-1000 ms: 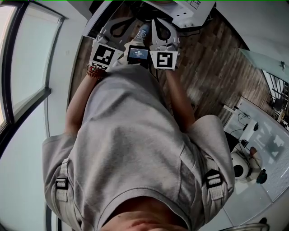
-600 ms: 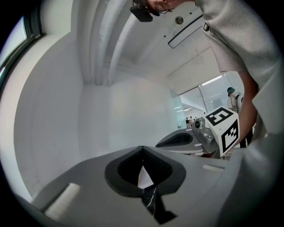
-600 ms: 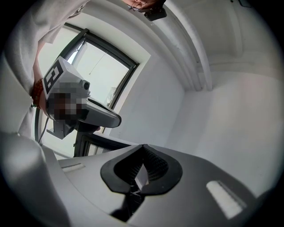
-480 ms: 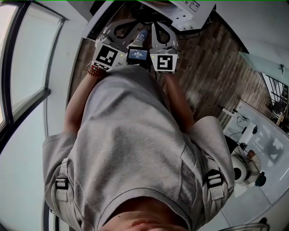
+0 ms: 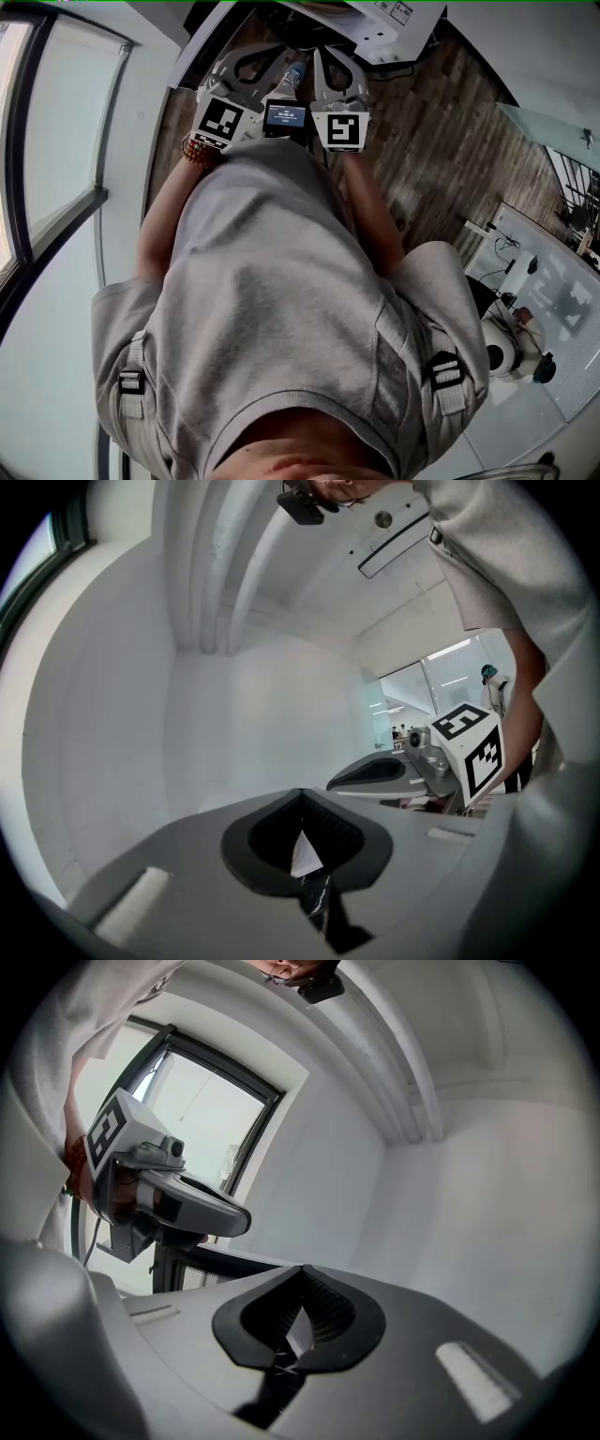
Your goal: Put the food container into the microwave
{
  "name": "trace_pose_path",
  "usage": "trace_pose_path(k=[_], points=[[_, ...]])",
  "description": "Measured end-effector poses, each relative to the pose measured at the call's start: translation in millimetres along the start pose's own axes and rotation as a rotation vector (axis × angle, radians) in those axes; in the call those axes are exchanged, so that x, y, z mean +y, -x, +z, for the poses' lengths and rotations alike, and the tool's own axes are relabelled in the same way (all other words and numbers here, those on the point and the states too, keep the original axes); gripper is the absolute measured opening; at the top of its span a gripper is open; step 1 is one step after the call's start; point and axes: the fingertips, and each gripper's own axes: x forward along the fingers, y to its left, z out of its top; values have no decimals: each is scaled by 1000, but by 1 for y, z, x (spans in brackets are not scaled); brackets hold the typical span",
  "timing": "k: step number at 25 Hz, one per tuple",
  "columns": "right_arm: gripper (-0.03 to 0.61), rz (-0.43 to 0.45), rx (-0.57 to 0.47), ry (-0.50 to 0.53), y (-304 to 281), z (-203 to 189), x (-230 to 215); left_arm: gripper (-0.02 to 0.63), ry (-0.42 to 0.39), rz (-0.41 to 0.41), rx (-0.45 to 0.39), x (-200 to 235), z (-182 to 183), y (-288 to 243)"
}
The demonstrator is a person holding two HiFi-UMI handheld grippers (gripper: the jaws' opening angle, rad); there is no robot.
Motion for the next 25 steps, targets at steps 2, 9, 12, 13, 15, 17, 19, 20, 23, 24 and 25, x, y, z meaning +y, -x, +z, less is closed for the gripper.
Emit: trace_pose_path(k=[2, 9, 12, 13, 15, 17, 19, 20, 23, 24, 25], points=[[11, -3, -6, -22, -2, -1, -1, 2, 2, 0, 5, 1, -2, 1], [11, 12, 6, 4, -11, -3, 2, 2, 17, 14, 17, 7, -10, 4], [11, 22, 14, -15, -15, -7, 4, 2, 21, 20, 22, 8, -13, 6], [11, 25, 10, -15, -17, -9, 4, 2, 22, 23, 24, 10, -15, 6], [11, 34, 9, -11, -21, -12, 6, 2, 25, 31, 28, 13, -17, 7], [11, 44, 14, -11, -26, -14, 7, 2, 29, 42, 35, 19, -19, 7], [11, 52, 21, -20, -33, -16, 6, 2, 31, 51, 38, 25, -20, 5], [11, 56, 25, -23, -37, -16, 5, 2, 31, 55, 38, 28, -20, 4], [11, 70, 44, -18, -50, -16, 1, 2, 30, 63, 38, 36, -20, -2], [11, 73, 42, -16, -55, -16, -1, 2, 29, 65, 37, 38, -20, -5], [11, 75, 39, -14, -59, -17, -4, 2, 28, 66, 36, 41, -19, -8]])
